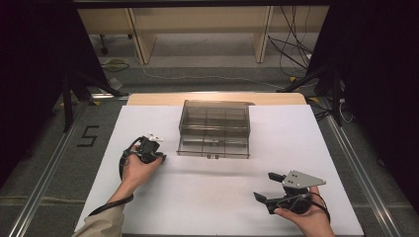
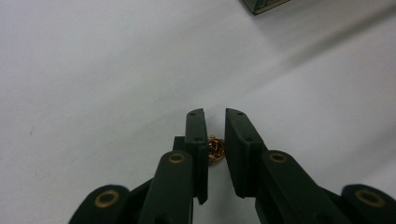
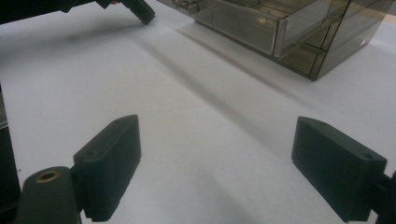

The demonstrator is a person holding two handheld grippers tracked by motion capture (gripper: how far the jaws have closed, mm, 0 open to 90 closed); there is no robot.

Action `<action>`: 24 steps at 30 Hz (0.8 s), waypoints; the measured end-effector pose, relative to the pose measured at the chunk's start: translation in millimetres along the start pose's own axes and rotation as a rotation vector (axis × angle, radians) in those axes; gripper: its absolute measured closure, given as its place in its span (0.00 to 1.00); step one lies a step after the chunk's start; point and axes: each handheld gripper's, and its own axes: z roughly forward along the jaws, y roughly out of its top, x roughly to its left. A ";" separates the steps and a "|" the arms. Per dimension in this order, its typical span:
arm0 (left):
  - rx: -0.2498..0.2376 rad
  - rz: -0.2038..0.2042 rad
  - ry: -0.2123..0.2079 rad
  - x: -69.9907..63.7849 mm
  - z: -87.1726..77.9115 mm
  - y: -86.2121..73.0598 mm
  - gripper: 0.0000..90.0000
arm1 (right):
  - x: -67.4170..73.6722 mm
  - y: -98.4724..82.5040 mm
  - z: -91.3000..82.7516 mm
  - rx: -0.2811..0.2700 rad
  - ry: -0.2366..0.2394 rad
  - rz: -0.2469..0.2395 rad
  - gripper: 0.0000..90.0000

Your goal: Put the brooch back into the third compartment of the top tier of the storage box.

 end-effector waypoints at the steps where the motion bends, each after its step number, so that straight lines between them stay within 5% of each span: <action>1: -0.001 0.002 0.002 0.1 -0.3 -0.2 0.88 | 0.0 0.0 -0.1 0.000 0.000 0.000 0.18; 24: -0.120 0.020 -0.008 -4.7 -18.8 0.2 0.88 | -0.5 0.1 -1.4 -0.004 0.001 0.000 0.18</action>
